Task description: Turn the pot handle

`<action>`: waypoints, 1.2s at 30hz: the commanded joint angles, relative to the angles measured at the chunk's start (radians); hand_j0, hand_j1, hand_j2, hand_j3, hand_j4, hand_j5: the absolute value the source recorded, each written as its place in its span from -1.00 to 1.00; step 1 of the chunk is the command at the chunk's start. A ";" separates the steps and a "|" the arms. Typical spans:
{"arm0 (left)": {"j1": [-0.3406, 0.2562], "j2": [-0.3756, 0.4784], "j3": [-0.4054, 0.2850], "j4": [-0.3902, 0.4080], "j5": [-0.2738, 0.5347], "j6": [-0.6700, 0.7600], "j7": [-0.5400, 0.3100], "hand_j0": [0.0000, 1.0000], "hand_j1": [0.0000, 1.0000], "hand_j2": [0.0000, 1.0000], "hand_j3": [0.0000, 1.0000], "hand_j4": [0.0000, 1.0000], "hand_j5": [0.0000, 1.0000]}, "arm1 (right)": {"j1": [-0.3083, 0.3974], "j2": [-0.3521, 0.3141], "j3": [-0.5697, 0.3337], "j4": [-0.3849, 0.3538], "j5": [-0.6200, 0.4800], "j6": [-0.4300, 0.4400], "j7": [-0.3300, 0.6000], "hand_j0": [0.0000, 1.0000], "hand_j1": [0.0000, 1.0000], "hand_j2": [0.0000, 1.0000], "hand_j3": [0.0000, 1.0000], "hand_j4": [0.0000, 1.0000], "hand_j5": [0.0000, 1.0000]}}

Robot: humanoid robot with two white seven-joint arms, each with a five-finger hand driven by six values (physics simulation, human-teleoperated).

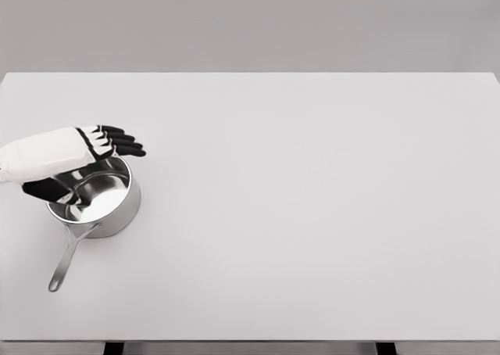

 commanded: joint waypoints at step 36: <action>-0.692 0.084 -0.903 -0.011 0.188 0.002 0.097 1.00 1.00 1.00 1.00 1.00 1.00 | 0.002 0.000 0.000 0.002 0.000 0.000 -0.004 1.00 1.00 1.00 1.00 1.00 1.00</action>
